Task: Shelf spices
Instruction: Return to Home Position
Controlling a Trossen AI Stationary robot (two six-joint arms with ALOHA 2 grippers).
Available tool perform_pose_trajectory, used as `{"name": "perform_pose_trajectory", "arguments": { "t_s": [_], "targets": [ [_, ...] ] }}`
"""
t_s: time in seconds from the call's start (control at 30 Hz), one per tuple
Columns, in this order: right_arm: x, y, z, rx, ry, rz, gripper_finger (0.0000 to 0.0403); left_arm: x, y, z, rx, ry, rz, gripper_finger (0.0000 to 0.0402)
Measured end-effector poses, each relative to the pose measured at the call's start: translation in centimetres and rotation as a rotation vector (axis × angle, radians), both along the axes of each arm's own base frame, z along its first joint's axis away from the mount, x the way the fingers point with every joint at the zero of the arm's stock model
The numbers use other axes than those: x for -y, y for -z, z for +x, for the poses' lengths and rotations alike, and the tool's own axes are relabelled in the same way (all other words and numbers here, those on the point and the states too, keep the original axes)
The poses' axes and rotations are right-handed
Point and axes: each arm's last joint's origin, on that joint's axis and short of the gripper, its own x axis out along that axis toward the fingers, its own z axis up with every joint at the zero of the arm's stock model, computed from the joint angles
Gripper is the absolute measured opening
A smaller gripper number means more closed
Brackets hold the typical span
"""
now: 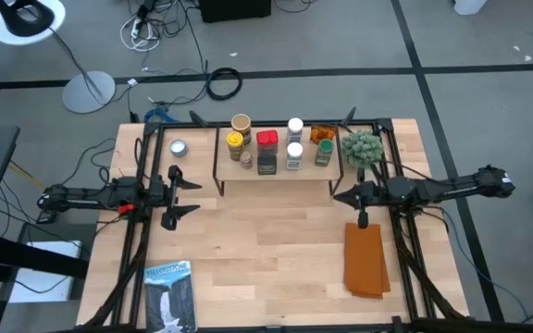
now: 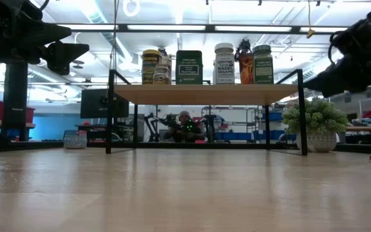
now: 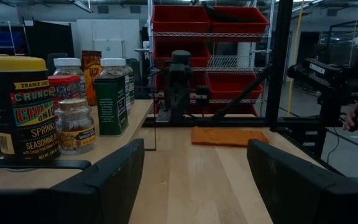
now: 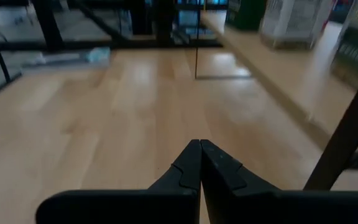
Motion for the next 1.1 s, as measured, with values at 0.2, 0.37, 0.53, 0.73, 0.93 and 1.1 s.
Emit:
{"name": "perform_pose_trajectory", "arguments": {
  "t_s": [0.2, 0.37, 0.53, 0.73, 0.93, 1.1],
  "targets": [
    [0.0, 1.0, 0.5, -0.110, 0.003, -0.003, 0.0008, 0.0, 0.0, 0.0, 0.000, 0.000, 0.000, 0.0292],
    [-0.1, 1.5, 0.7, -0.162, 0.009, 0.009, 0.0008, 0.0, 0.0, 0.0, 0.000, 0.000, 0.000, 0.0292],
    [-0.1, 1.5, 0.9, -0.151, 0.010, 0.010, 0.0007, 0.0, 0.0, 0.0, 0.000, 0.000, 0.000, 0.0292],
    [-0.1, 1.4, 0.9, -0.145, 0.009, 0.011, 0.0008, 0.0, 0.0, 0.0, 0.000, 0.000, 0.000, 0.0292],
    [-0.1, 1.4, 0.9, -0.144, 0.009, 0.011, 0.0008, 0.0, 0.0, 0.0, 0.000, 0.000, 0.000, 0.0292],
    [-0.1, 1.4, 0.9, -0.142, 0.009, 0.012, 0.0006, 0.0, 0.0, 0.0, 0.000, 0.000, 0.000, 0.0292]
  ]
}}
